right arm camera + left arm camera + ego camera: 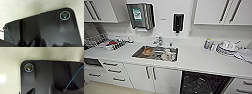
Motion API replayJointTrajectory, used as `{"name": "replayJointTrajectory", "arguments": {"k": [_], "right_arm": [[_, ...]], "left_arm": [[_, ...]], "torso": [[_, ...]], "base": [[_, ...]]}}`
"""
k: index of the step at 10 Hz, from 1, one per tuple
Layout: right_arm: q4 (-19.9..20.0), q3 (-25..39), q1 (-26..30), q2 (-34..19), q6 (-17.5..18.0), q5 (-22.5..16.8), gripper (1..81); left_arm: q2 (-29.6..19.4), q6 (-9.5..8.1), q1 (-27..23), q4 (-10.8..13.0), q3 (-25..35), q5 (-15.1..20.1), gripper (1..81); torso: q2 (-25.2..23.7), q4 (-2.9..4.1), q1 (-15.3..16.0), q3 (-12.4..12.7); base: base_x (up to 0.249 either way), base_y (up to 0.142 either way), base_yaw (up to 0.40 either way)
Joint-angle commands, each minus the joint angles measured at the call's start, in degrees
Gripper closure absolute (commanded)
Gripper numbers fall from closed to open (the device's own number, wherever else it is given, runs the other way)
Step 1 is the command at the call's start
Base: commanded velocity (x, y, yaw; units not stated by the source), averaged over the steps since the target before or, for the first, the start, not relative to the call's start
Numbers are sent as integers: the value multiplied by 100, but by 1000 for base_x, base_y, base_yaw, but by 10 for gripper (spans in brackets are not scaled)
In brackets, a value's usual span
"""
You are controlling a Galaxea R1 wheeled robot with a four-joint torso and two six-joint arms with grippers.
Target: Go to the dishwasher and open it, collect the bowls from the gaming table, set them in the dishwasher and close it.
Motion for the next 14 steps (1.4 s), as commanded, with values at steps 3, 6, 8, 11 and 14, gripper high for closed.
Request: {"name": "replayJointTrajectory", "arguments": {"k": [3,6,8,11,14], "right_arm": [[-13,26,178,20,-8,-305,10],[-22,26,169,38,-8,-296,10],[-22,17,160,38,-8,-296,10],[-22,17,160,38,-8,-279,10],[-22,17,151,38,-8,-270,10]], "left_arm": [[2,8,-145,74,-26,362,10],[11,8,-145,83,-26,371,10],[20,8,-145,83,-26,371,10],[11,8,-128,74,-26,371,10],[2,8,-119,74,-26,363,10]], "torso": [[953,0,-614,208],[1533,0,-986,481],[1943,0,-1254,679],[2551,0,-1650,1008],[3156,0,-2048,1349]], "base": [[0,0,0],[0,0,0],[0,0,0],[0,0,0],[0,0,0]]}}
